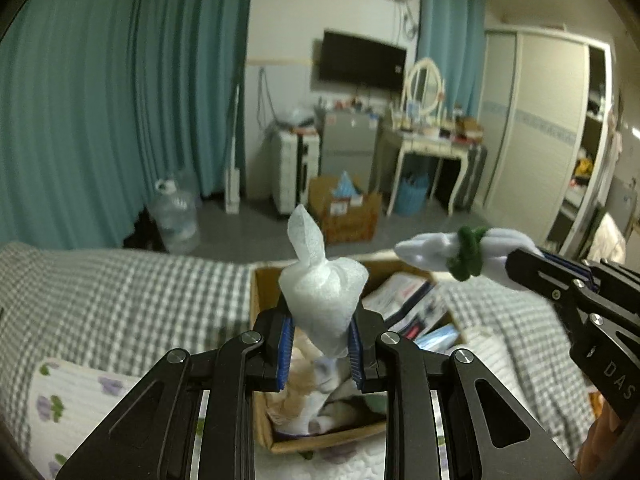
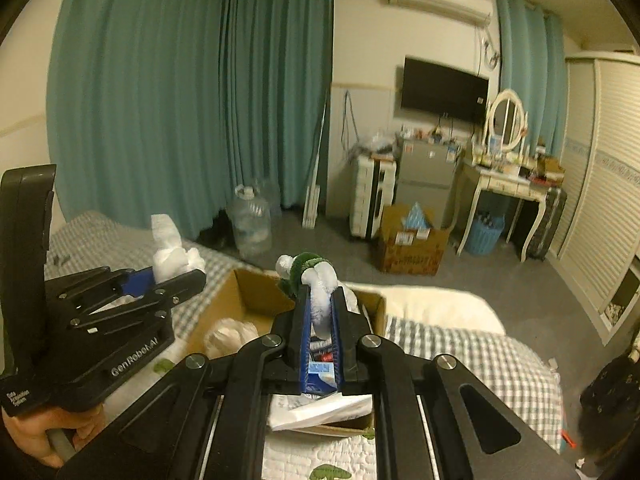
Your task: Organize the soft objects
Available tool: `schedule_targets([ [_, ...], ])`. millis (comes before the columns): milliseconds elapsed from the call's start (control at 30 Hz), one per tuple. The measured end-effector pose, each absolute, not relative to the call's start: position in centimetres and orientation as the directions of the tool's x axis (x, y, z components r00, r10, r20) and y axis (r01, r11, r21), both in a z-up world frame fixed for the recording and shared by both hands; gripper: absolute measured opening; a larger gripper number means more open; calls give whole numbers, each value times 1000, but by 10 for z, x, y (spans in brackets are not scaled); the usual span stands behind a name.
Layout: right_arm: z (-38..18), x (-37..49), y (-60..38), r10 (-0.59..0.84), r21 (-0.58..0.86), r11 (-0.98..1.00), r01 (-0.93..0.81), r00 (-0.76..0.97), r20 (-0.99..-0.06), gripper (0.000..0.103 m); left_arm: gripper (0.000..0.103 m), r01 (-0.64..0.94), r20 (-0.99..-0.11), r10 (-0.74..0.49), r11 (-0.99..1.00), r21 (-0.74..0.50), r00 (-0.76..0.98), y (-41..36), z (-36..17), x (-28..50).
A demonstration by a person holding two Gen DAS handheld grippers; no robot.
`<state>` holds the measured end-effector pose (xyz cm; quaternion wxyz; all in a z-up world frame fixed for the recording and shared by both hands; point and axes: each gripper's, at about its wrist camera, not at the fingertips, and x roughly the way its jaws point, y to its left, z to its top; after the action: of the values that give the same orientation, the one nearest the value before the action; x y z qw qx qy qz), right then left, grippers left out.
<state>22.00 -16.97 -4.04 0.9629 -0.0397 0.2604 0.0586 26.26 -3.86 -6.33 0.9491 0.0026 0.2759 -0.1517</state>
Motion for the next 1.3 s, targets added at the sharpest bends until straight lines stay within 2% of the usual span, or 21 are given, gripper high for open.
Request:
schedule_targets([
  [167, -92, 264, -172, 102, -42, 987, -154, 810, -578, 9, 22, 281, -606, -275, 956, -87, 747, -50, -97, 292],
  [467, -147, 310, -176, 118, -15, 986, -169, 746, -655, 9, 23, 273, -680, -251, 959, -78, 688, -60, -131, 315],
  [667, -168, 317, -172, 108, -15, 986, -164, 712, -693, 9, 25, 275, -686, -202, 962, -3, 700, -71, -136, 313],
  [800, -168, 314, -174, 106, -12, 987, -158, 712, -694, 9, 30, 269, -688, -210, 963, -22, 694, -68, -134, 313],
  [833, -165, 309, -172, 105, -12, 988, -157, 715, -692, 9, 34, 266, -689, -210, 964, -26, 694, -67, -133, 314],
  [933, -153, 299, -173, 113, -13, 986, -165, 727, -677, 20, 34, 264, -674, -222, 964, -42, 705, -62, -122, 311],
  [1000, -145, 294, -174, 114, -16, 986, -168, 734, -669, 31, 35, 267, -658, -225, 963, -37, 719, -60, -110, 306],
  [1133, -118, 278, -180, 116, 2, 989, -148, 769, -629, 39, 62, 266, -619, -216, 964, -13, 755, -56, -85, 294],
  [1233, -95, 262, -183, 107, -1, 991, -133, 799, -592, 43, 71, 254, -583, -216, 967, -17, 783, -50, -61, 281],
  [1300, -75, 248, -186, 101, -2, 992, -123, 821, -562, 46, 72, 246, -559, -219, 969, -26, 800, -43, -43, 271],
])
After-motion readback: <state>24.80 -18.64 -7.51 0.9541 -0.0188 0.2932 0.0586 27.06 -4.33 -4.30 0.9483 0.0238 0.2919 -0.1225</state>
